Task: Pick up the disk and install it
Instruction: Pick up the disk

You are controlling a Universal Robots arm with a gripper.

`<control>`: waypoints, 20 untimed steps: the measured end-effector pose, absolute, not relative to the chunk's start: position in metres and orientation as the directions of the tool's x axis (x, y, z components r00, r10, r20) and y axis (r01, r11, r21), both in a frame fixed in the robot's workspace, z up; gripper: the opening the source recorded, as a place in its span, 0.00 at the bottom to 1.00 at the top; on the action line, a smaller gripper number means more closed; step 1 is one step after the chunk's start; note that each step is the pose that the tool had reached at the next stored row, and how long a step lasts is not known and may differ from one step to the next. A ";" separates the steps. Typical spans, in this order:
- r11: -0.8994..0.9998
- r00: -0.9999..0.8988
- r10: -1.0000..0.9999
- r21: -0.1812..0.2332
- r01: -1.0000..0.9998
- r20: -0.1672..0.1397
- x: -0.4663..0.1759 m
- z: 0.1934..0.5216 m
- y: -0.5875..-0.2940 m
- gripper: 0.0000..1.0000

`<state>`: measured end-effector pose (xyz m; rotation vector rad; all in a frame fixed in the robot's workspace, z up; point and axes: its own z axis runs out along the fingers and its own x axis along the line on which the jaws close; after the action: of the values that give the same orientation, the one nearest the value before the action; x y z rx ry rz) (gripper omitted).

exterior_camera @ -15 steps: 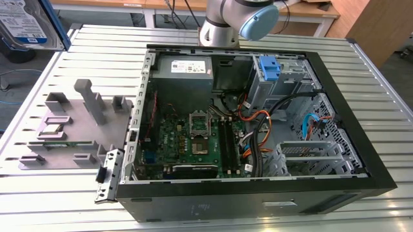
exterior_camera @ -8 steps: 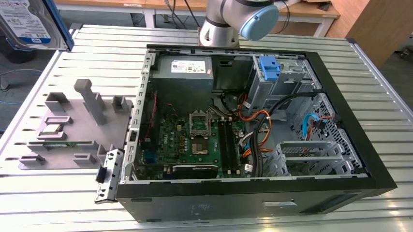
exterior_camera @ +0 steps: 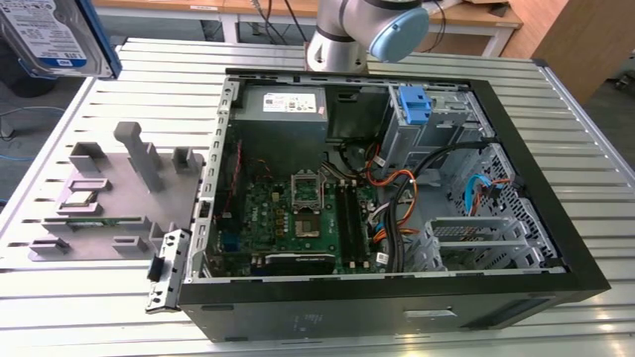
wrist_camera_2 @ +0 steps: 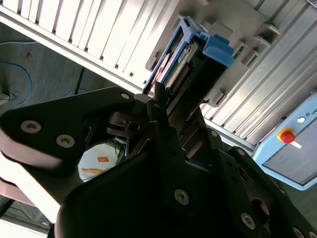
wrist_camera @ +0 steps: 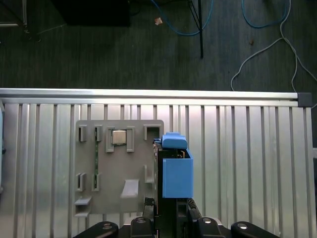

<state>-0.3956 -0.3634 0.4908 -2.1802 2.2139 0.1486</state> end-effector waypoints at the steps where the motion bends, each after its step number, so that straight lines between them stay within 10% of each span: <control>1: 0.013 -0.017 -0.996 0.046 -0.999 -0.089 -0.394 0.491 -0.363 0.35; 20: 0.013 -0.018 -0.996 0.046 -0.999 -0.089 -0.370 0.491 -0.363 0.35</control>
<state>-0.3704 -0.3629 0.4907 -2.1800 2.2141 0.1485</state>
